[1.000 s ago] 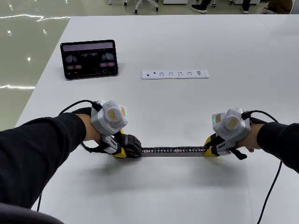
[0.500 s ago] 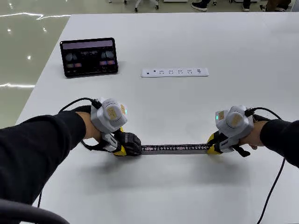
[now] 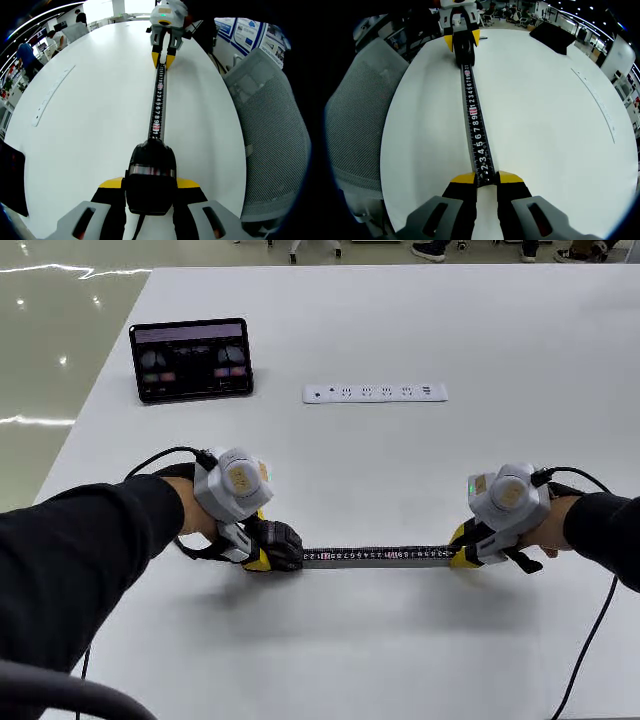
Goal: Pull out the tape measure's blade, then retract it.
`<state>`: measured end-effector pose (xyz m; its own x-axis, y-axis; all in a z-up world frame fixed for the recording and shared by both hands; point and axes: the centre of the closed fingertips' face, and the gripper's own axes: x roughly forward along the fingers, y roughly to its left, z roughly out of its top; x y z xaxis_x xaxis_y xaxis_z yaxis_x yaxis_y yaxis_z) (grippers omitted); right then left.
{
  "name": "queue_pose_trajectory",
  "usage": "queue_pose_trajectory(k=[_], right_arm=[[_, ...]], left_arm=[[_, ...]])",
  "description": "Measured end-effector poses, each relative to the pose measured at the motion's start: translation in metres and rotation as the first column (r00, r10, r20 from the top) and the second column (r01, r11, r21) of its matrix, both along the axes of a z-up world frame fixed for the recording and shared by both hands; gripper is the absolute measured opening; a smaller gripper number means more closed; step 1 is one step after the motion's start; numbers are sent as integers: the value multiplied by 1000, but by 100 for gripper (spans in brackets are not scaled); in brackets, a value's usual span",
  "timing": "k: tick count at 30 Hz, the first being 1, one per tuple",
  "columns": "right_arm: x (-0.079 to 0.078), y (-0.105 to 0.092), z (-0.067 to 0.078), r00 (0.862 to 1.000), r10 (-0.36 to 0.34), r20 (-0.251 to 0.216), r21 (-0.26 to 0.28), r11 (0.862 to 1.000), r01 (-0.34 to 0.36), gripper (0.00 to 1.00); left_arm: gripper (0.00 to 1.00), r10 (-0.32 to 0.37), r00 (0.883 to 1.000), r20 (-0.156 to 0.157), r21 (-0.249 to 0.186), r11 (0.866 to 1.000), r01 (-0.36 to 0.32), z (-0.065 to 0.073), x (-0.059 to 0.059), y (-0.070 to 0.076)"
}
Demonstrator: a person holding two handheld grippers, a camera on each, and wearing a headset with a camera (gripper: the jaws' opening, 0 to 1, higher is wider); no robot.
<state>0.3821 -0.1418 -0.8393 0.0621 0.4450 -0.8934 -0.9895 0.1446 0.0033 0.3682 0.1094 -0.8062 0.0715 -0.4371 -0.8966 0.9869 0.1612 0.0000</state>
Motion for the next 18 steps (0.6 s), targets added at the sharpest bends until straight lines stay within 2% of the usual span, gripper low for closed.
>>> queue_pose_trajectory(k=[18], right_arm=[[-2, -4, 2, 1000, -4, -2, -9, 1000, 4, 10]], left_arm=[[32, 3, 1000, 1, -5, 1000, -3, -1, 2, -1]])
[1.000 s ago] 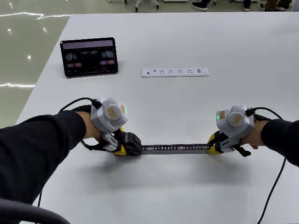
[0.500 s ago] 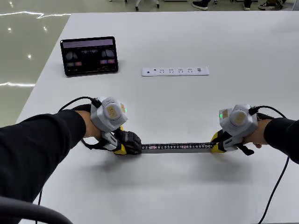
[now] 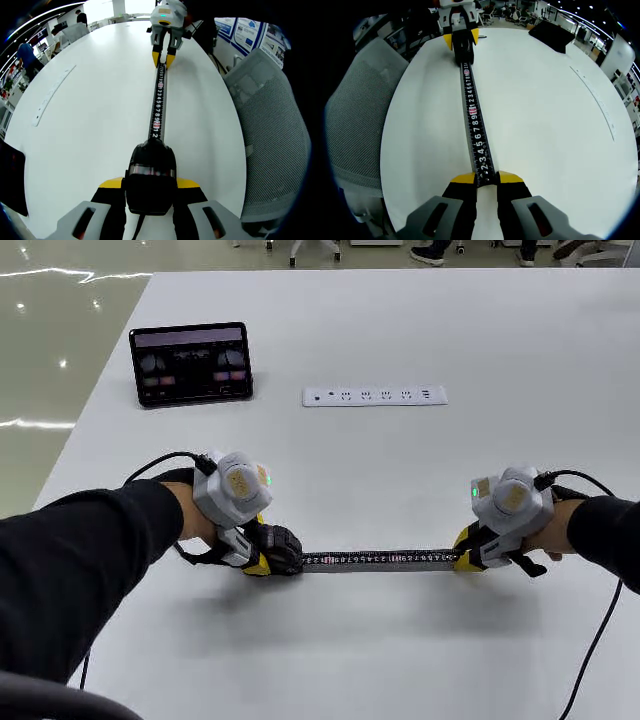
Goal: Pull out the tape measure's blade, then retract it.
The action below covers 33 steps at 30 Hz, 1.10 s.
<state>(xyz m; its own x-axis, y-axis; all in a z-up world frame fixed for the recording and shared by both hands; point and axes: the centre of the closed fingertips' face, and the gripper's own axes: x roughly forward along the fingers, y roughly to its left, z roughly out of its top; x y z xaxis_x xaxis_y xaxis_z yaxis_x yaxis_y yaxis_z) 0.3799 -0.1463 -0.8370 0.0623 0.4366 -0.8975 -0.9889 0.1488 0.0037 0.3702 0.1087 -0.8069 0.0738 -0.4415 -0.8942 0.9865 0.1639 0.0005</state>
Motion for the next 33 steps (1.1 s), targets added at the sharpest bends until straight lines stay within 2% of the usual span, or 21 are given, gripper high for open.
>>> queue_pose_trajectory(k=[33], right_arm=[[4, -5, -4, 1000, -6, -10, -20, 1000, 6, 10]], left_arm=[[32, -7, 1000, 10, -1, 1000, 7, -3, 4, 0]])
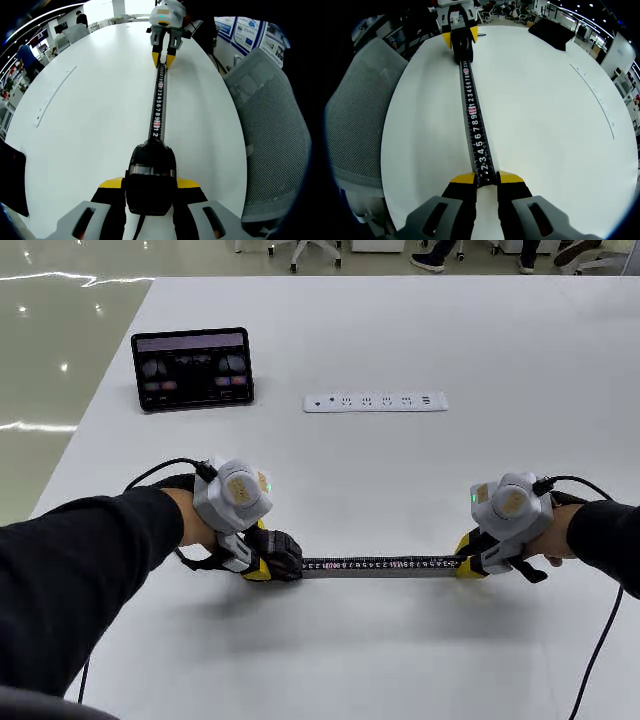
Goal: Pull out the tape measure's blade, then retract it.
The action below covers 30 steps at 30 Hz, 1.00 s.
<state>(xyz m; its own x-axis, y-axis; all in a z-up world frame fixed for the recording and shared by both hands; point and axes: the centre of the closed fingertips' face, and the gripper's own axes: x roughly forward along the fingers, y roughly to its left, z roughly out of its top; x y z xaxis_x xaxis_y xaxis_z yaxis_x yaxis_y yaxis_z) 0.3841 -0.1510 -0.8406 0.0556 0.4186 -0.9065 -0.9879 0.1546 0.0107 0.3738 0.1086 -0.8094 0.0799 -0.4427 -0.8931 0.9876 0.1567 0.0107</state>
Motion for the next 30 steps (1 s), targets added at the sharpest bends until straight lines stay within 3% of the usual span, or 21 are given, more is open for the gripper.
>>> queue_pose_trajectory(k=[6, 9, 14, 17, 19, 24, 26, 30], right_arm=[[1, 0, 0, 1000, -1, -1, -1, 1000, 1, 11], [0, 1, 0, 1000, -3, 4, 0, 1000, 3, 12], [2, 1, 0, 1000, -1, 20, -15, 1000, 1, 13], [6, -1, 1, 999, -17, 51, -19, 1000, 18, 18], [10, 1, 6, 997, -47, 68, 8, 999, 46, 22], [14, 3, 20, 992, -98, 83, 52, 994, 94, 30], [15, -1, 23, 987, -137, 88, 54, 990, 133, 35], [12, -6, 36, 974, -199, 107, 97, 977, 189, 45]], left_arm=[[33, -3, 1000, 2, -1, 1000, 3, 0, 1, 0], [34, -21, 999, 24, -18, 1000, 22, 1, 0, -2], [34, 32, 999, 36, -42, 999, -31, 4, 4, -2], [42, 94, 994, 63, -57, 994, -91, 9, 12, 2], [50, 166, 984, 60, -88, 983, -160, 15, 19, 5], [71, 266, 962, 63, -150, 955, -255, 27, 31, 18], [82, 315, 947, 61, -177, 937, -300, 32, 33, 25], [99, 418, 907, 50, -235, 888, -396, 41, 34, 45]])
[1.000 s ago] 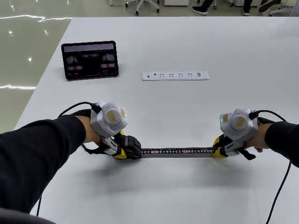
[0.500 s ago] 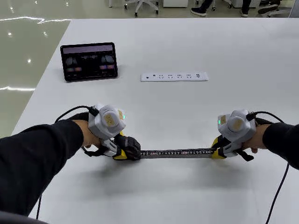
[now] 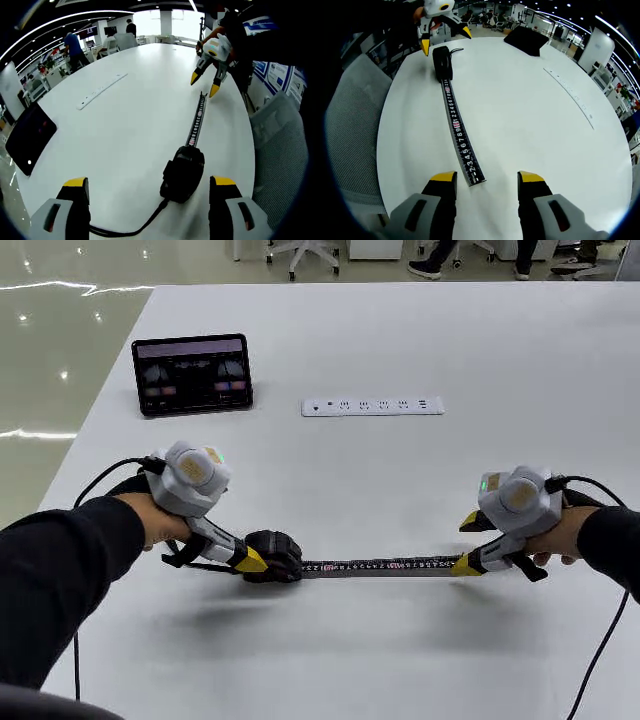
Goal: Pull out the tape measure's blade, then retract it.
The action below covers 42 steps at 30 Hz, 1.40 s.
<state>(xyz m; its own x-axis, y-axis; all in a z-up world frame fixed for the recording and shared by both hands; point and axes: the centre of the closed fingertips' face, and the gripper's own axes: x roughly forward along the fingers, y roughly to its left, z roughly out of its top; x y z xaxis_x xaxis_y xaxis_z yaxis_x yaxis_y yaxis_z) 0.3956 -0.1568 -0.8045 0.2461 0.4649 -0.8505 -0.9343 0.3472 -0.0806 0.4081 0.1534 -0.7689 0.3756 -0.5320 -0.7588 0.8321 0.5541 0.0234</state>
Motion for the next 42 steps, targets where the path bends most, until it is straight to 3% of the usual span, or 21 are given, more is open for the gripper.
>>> queue_pose_trajectory(k=[1, 3, 6, 9, 10, 11, 12, 15, 24, 28, 37, 42], right_arm=[[-1, -1, 3, 1000, -13, 9, 11, 1000, 12, 48], [-2, -5, 9, 998, -44, 37, 34, 998, 43, 51], [-8, -10, 17, 994, -91, 64, 73, 994, 86, 54], [-15, -18, 23, 987, -143, 72, 104, 985, 135, 55], [-18, -20, 27, 984, -159, 81, 124, 981, 148, 57], [-19, -21, 29, 981, -175, 89, 142, 977, 161, 59], [-23, -25, 31, 979, -182, 93, 144, 975, 168, 61], [-33, -29, 35, 974, -198, 107, 164, 970, 179, 66], [-56, -51, 58, 933, -326, 154, 271, 922, 277, 82], [-70, -61, 56, 930, -330, 162, 258, 924, 283, 87], [-98, -74, 63, 916, -367, 164, 289, 905, 311, 96], [-106, -79, 69, 904, -393, 171, 311, 892, 329, 100]], left_arm=[[99, 18, 1000, -8, 5, 1000, -18, 0, -3, 7], [100, 57, 998, 9, -23, 998, -57, 4, -5, 18], [100, 125, 992, -10, -88, 988, -125, 7, -12, 32], [100, 164, 985, 51, -143, 977, -156, 18, -15, 44], [100, 167, 981, 102, -166, 975, -149, 29, -18, 47], [99, 181, 977, 114, -182, 970, -159, 33, -20, 49], [99, 196, 976, 93, -186, 967, -177, 34, -27, 54], [100, 238, 966, 102, -249, 946, -207, 44, -35, 60], [100, 285, 952, 111, -270, 930, -247, 36, -69, 81], [100, 298, 947, 117, -280, 925, -256, 34, -83, 84], [100, 352, 928, 122, -304, 903, -302, 40, -111, 92], [100, 359, 924, 134, -298, 904, -308, 41, -126, 98]])
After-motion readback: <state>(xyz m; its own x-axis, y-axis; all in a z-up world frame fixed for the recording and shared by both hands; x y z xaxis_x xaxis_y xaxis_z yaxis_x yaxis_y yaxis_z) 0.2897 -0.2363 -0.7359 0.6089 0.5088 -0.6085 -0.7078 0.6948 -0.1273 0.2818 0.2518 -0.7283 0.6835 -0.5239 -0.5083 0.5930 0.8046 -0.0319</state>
